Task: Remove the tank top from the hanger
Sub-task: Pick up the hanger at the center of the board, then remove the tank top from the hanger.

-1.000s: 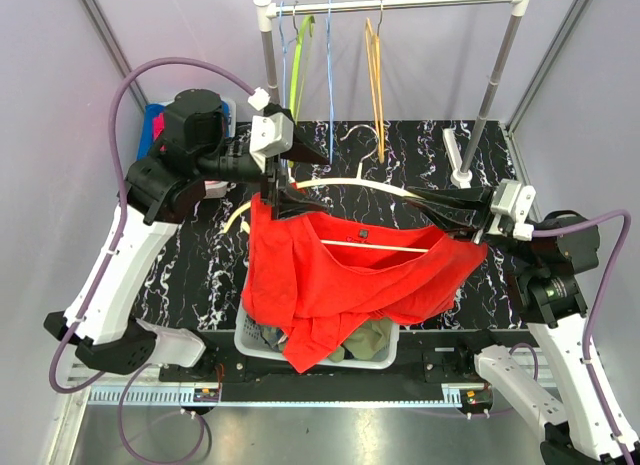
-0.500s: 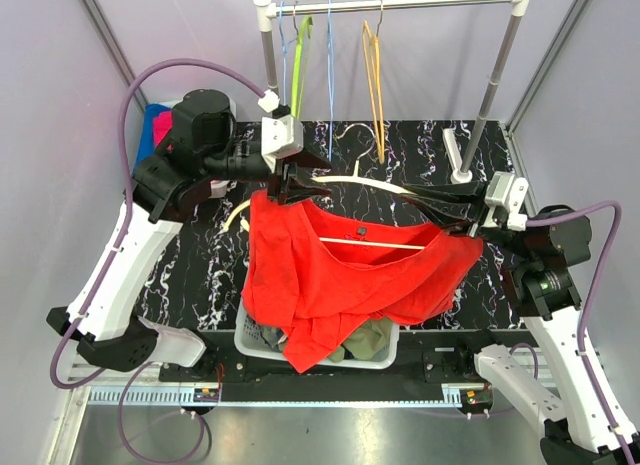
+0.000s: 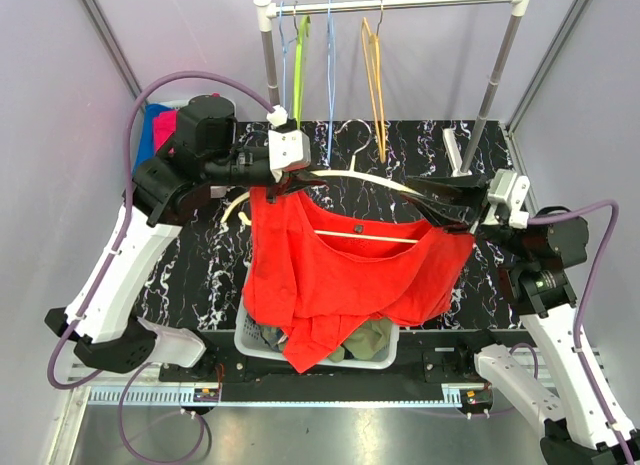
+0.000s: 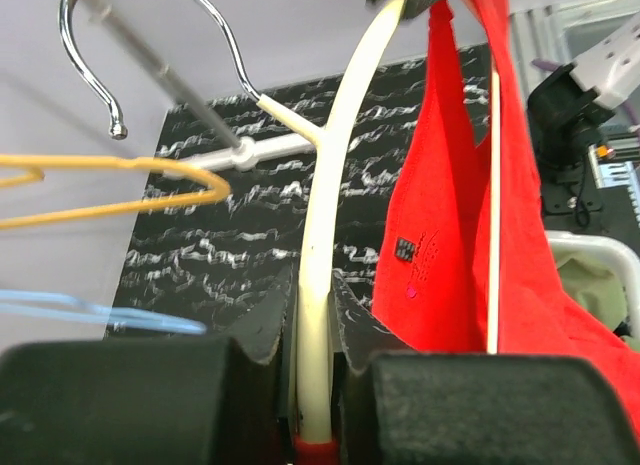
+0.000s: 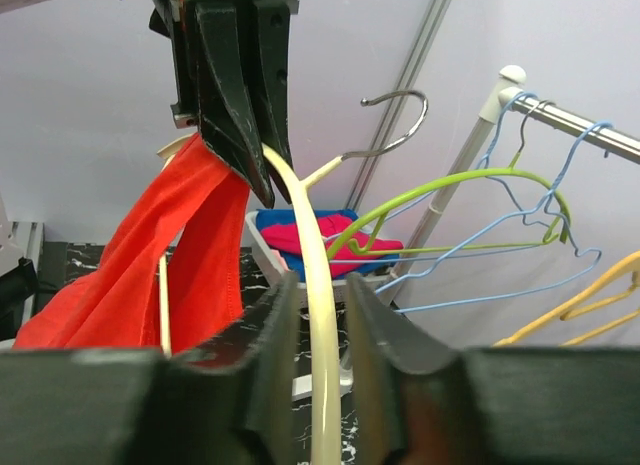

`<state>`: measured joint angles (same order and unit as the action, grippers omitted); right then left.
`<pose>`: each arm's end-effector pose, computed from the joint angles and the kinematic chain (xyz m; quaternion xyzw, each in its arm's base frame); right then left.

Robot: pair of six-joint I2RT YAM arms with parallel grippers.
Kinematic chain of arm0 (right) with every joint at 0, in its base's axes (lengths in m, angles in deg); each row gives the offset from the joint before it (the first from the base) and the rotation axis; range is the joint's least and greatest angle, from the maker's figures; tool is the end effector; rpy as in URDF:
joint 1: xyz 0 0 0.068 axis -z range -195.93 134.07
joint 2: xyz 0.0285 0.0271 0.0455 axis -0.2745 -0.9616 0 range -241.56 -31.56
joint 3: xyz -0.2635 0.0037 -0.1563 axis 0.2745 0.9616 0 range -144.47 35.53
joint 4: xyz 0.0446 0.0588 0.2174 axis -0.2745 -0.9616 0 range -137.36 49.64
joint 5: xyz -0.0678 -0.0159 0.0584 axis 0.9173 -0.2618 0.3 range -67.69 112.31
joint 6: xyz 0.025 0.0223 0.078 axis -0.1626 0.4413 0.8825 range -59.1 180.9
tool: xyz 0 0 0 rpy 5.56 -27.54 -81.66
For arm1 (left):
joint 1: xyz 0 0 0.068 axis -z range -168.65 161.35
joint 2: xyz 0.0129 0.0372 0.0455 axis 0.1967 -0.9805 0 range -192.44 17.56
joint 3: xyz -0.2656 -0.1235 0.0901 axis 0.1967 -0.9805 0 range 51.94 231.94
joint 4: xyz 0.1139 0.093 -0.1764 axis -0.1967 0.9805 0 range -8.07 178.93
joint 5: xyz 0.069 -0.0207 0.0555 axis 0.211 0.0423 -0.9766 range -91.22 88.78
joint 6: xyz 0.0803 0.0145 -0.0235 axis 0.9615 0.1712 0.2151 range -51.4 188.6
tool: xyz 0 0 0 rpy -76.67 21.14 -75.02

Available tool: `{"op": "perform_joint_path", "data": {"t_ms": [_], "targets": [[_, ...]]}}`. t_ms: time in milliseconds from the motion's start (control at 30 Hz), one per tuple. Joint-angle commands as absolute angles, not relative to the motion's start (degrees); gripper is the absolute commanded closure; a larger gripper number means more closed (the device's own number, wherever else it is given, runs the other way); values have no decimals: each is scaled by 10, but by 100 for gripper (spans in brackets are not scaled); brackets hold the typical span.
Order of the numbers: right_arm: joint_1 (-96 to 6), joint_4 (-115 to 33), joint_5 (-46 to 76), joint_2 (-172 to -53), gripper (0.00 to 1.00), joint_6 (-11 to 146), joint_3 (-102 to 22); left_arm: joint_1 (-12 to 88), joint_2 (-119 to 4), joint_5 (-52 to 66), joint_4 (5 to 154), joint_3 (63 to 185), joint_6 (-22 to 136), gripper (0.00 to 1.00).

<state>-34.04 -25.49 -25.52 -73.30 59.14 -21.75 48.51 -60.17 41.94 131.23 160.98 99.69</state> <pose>0.0693 0.0808 0.4893 -0.4249 0.3867 0.3122 0.7566 0.1505 -0.1782 0.5264 0.6010 0.5014 -0.3260 0.5301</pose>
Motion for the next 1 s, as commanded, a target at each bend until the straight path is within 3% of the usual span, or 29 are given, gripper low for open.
{"op": "perform_joint_path", "data": {"t_ms": [0,33,67,467,700,967], "targets": [[-345,-192,-243,-723,49,602,-224,480,-575,373,1302,1622,1024,100],[-345,-194,-241,-722,4,600,-224,479,-573,362,1302,1622,1026,100],[-345,-201,-230,-722,0,593,-225,479,-571,357,1304,1624,1036,100],[-346,-336,-45,-709,0,599,-248,474,-509,264,1348,1660,1143,100],[-344,-332,-53,-668,0,626,-219,476,-442,261,1353,1687,1177,100],[-344,-327,-89,-668,0,679,-236,475,-370,236,1345,1639,1198,100]]}}
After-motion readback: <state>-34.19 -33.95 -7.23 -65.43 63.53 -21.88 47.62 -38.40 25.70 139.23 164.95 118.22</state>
